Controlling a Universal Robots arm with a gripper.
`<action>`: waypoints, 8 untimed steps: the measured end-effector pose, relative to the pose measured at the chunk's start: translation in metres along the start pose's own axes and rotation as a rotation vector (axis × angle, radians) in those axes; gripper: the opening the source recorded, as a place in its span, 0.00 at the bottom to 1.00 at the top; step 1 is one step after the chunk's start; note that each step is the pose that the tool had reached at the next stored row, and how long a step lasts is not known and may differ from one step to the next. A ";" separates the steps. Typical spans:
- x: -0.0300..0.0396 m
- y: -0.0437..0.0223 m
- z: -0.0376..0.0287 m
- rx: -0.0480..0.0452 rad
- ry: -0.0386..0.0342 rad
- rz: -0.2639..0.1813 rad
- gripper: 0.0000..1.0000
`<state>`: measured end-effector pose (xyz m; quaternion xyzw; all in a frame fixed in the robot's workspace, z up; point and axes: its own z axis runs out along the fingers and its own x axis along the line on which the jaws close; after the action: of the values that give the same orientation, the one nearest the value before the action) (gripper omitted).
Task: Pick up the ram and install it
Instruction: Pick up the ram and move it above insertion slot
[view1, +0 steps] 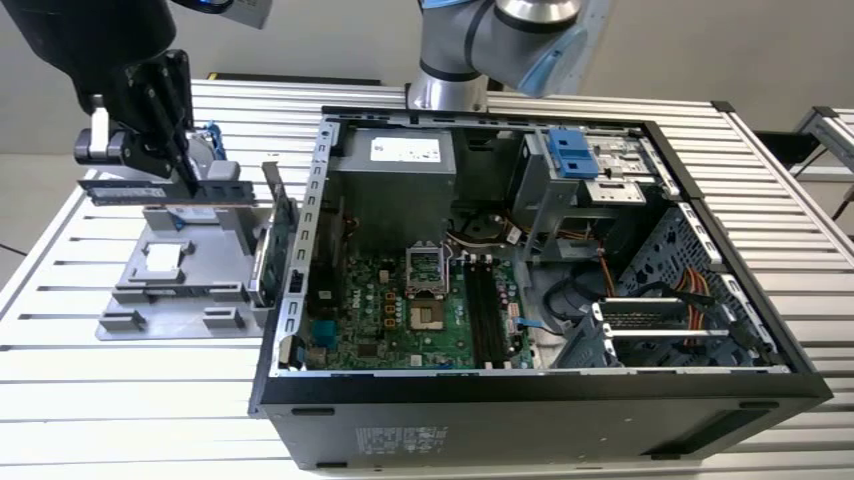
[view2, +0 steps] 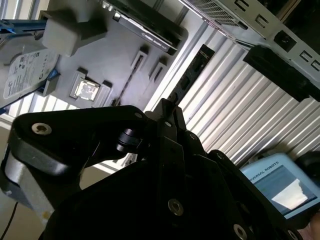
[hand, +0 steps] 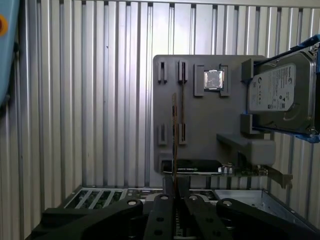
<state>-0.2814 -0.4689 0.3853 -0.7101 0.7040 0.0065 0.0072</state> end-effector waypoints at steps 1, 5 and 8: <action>-0.0001 -0.0009 0.0000 0.0000 0.0000 0.000 0.00; -0.0008 -0.0036 0.0000 0.0001 0.0000 0.000 0.00; -0.0018 -0.0064 0.0000 0.0000 0.0000 0.000 0.00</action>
<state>-0.2750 -0.4671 0.3854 -0.7101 0.7040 0.0065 0.0072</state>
